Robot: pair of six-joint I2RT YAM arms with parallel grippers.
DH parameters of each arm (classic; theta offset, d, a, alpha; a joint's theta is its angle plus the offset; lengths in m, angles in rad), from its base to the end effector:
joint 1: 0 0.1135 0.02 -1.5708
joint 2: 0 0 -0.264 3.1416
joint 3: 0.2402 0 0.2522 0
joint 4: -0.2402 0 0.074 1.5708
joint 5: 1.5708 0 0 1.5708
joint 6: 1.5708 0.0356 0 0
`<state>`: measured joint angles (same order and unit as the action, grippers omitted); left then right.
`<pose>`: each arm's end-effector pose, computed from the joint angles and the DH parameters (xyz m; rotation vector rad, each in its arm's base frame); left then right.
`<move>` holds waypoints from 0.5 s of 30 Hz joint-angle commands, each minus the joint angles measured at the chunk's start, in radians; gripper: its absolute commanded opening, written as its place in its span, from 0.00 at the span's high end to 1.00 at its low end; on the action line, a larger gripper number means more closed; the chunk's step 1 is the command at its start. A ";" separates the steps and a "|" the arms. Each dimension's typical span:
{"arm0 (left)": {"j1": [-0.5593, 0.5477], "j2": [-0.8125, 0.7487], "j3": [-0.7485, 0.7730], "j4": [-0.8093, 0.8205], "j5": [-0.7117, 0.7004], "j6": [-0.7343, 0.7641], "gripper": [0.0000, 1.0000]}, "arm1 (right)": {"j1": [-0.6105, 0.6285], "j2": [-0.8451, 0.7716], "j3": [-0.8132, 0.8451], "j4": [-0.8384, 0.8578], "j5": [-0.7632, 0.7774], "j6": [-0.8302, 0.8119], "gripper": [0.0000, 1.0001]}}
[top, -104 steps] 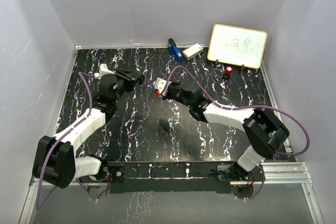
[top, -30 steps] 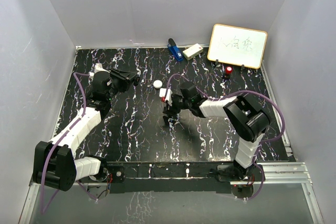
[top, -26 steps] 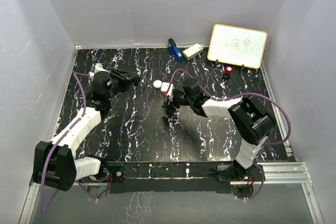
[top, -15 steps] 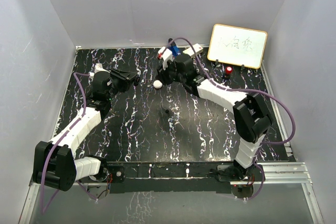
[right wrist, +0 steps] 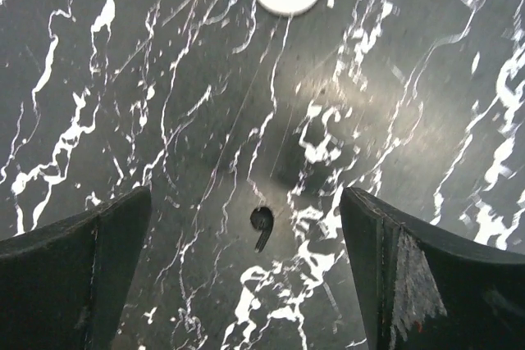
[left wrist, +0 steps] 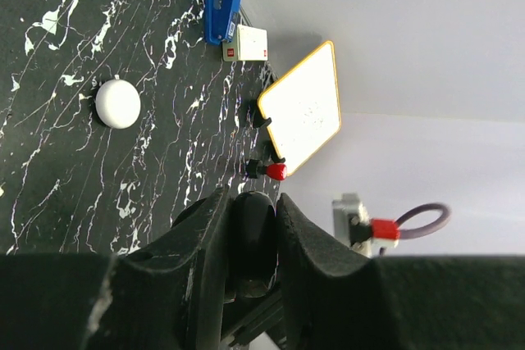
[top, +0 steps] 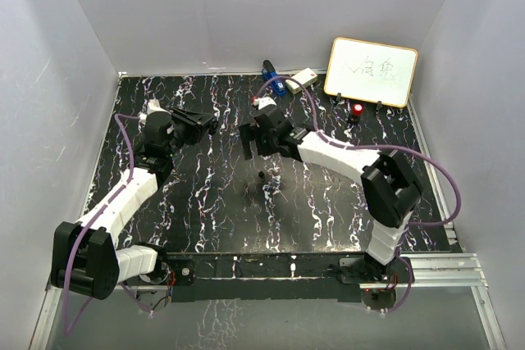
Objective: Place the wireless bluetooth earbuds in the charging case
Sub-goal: Pick up the earbud from the center of the board.
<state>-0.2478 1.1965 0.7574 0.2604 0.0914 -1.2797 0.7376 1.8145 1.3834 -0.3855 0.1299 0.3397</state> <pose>0.2691 -0.0714 0.2899 -0.8767 1.6933 -1.1641 0.3037 0.2697 0.2422 -0.4150 2.3722 0.3547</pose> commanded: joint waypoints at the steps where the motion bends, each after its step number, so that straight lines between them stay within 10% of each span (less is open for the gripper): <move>1: 0.008 -0.041 0.024 -0.004 0.027 -0.003 1.00 | -0.011 -0.147 -0.167 0.173 -0.034 0.175 0.02; 15: 0.019 -0.031 0.023 -0.003 0.043 -0.002 1.00 | 0.059 0.078 0.028 -0.138 0.125 0.226 0.17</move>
<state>-0.2375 1.1938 0.7574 0.2577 0.1028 -1.2800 0.7616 1.8454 1.3170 -0.4255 0.1810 0.5247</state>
